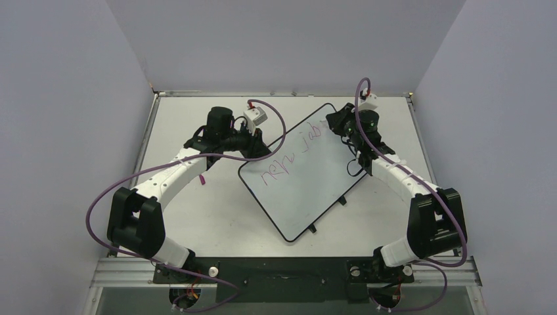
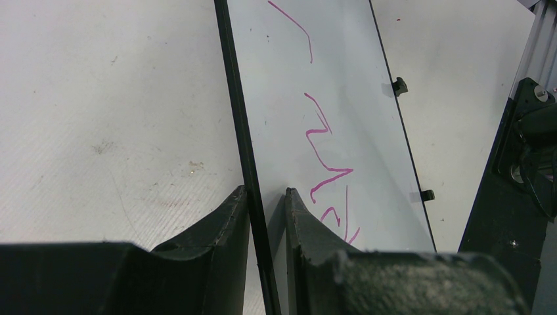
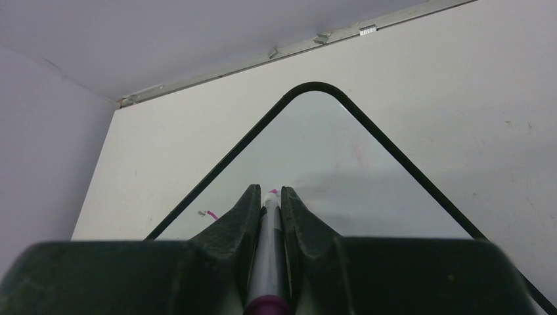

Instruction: Write a sentence on the whiteboard

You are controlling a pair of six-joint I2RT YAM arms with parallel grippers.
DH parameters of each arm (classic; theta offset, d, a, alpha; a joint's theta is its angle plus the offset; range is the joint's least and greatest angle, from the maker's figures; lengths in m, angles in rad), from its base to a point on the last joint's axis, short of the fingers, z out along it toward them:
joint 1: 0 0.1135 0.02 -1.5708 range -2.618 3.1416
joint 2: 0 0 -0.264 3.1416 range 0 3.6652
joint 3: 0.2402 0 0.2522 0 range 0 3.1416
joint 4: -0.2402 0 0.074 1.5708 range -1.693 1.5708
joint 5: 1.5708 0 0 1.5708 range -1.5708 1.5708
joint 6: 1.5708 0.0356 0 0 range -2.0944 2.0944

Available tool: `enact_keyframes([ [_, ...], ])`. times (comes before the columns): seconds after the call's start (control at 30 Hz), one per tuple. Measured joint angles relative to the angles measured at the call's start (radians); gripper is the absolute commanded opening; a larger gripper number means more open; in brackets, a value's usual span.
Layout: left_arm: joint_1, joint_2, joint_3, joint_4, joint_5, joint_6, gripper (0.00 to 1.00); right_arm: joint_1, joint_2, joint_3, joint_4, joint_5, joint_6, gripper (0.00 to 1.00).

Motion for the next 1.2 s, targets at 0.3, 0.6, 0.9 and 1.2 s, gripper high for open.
enact_keyframes([
  [0.3,0.0,0.0,0.0,0.0,0.0,0.0,0.0,0.0,0.0,0.0,0.0,-0.004,0.0,0.0],
  [0.6,0.0,0.0,0.0,0.0,-0.003,0.0,0.0,0.0,-0.009,-0.025,0.004,-0.019,0.0,0.0],
  [0.9,0.0,0.0,0.0,0.0,-0.004,0.0,0.0,0.0,-0.04,-0.06,-0.003,-0.021,-0.005,0.0],
  [1.2,0.0,0.0,0.0,0.0,-0.005,0.0,0.0,0.0,-0.056,-0.069,-0.041,0.0,-0.023,0.0],
])
